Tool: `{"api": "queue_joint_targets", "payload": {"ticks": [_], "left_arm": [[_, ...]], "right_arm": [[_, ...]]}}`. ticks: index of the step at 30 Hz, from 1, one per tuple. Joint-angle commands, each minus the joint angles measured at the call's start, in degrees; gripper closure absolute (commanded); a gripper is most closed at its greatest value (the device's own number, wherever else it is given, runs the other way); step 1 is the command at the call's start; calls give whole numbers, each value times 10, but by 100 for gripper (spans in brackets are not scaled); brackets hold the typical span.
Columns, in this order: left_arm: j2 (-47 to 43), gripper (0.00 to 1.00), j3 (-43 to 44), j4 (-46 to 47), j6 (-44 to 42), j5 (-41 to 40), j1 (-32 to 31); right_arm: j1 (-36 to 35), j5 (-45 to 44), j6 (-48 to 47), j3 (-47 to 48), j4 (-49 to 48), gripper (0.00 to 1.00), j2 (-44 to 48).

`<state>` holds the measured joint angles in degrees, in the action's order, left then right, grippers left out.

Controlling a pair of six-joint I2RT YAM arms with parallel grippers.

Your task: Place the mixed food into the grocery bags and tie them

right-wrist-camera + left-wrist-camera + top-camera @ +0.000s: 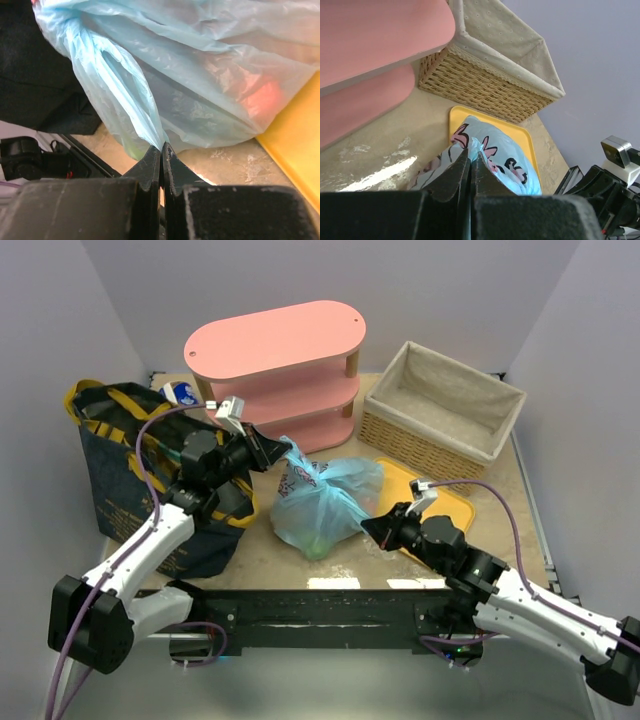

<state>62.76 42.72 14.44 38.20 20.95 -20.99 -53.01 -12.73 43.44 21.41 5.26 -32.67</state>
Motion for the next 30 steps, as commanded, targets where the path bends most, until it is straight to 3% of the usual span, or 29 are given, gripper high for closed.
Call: {"api": "queue_joint_targets", "payload": {"ticks": [1,12,30], "left_arm": [[-27,100,5,100,-9,-100,89],[-30,100,-21,74,-12,-84,152],[-30,100,14,21,-46,-96,210]], "right_arm": [[-1,-74,27,-20,166,100,23],[-1,-129,71,-17,204,100,46],[-1,-181,107,-20,237,100,103]]}}
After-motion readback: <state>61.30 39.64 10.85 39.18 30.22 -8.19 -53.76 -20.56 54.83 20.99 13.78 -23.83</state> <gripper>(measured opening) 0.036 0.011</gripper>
